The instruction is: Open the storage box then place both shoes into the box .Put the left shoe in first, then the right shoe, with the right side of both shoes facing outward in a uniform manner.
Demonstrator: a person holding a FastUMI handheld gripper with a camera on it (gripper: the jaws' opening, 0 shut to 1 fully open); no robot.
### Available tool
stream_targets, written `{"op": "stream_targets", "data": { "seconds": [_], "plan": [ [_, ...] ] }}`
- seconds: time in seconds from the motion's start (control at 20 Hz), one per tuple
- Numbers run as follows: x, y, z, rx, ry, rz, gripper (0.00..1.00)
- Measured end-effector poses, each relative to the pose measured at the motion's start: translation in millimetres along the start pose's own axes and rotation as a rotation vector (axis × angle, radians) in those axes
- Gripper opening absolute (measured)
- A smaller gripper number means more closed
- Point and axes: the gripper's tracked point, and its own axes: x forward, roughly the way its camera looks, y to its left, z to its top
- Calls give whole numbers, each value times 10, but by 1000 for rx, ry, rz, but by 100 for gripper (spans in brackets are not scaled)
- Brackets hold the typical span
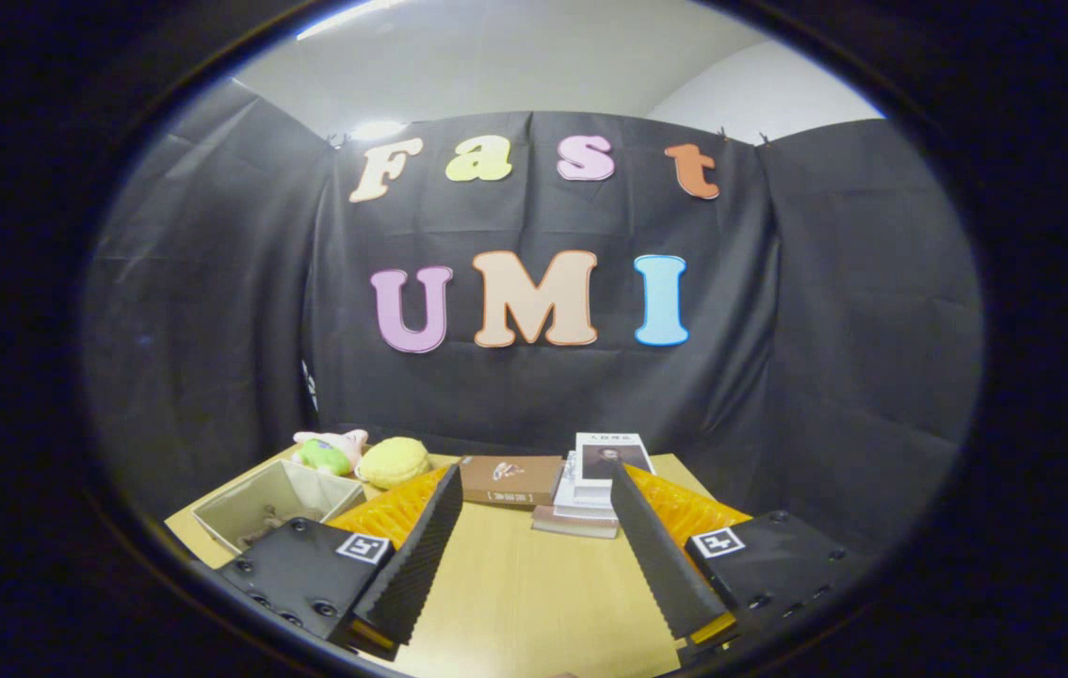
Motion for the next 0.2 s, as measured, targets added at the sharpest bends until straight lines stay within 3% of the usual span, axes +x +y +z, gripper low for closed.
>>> {"op": "stream_targets", "data": {
  "seconds": [0.2],
  "plan": [
    [23, -172, 5, -2, -5, -21, 100]
  ]
}}
